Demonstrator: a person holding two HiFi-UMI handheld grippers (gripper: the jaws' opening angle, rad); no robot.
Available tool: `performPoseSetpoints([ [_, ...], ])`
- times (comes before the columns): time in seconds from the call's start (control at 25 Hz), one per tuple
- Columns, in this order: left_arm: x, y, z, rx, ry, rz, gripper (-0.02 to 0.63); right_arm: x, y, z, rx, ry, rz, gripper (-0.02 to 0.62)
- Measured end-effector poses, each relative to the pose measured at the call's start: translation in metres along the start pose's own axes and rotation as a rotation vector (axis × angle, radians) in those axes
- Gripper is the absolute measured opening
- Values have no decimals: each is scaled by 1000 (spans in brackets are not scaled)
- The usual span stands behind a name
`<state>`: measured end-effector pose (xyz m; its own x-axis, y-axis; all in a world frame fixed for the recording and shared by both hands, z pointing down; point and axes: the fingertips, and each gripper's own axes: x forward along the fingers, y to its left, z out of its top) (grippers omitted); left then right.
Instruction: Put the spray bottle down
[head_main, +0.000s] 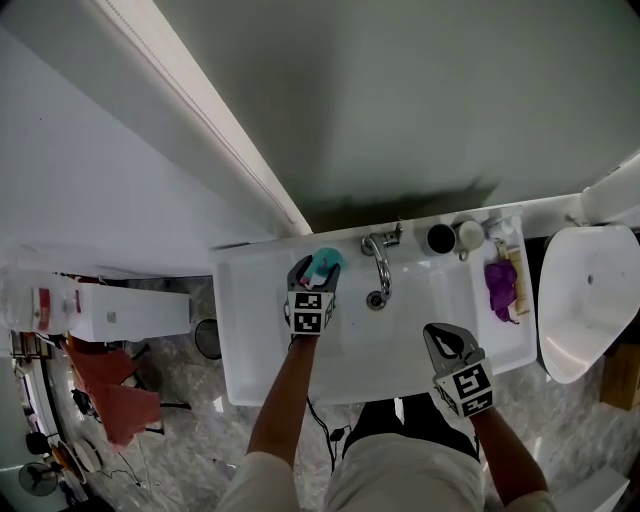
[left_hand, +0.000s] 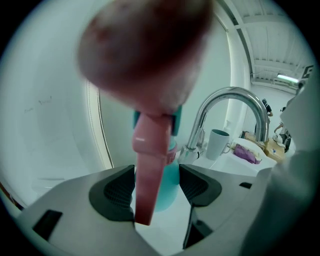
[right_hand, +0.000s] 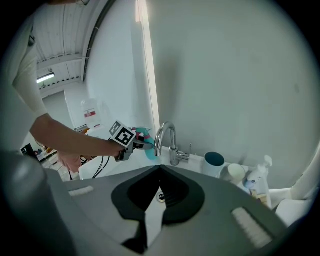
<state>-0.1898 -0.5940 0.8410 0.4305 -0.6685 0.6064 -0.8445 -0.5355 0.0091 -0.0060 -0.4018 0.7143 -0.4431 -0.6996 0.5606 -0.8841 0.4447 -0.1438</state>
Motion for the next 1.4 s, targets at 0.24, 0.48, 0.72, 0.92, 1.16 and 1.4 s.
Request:
performPoseSetpoints([
  [0.24,17,-11,-8,-26,28,3,284,3,-1,-3,7,8,2,11],
  [0.48,25,-10,-16,-29,46,27,284,2,-1,-2,14,4,9,11],
  [0.72,32,-8,-13,-50,22,28,285,2,-1,-4,19,5,9,11],
  [0.92,35,-9,-16,-42,22,18,287,0,-1,-7,19,9,5,11],
  [1.16,33,-8,-17,-64,17,14,370,-2,-4,-4,16,4,-3,11],
  [1.4,20,-9,-20,-77,31,-5,394,-6,-5,4,5,-9,-3,11],
])
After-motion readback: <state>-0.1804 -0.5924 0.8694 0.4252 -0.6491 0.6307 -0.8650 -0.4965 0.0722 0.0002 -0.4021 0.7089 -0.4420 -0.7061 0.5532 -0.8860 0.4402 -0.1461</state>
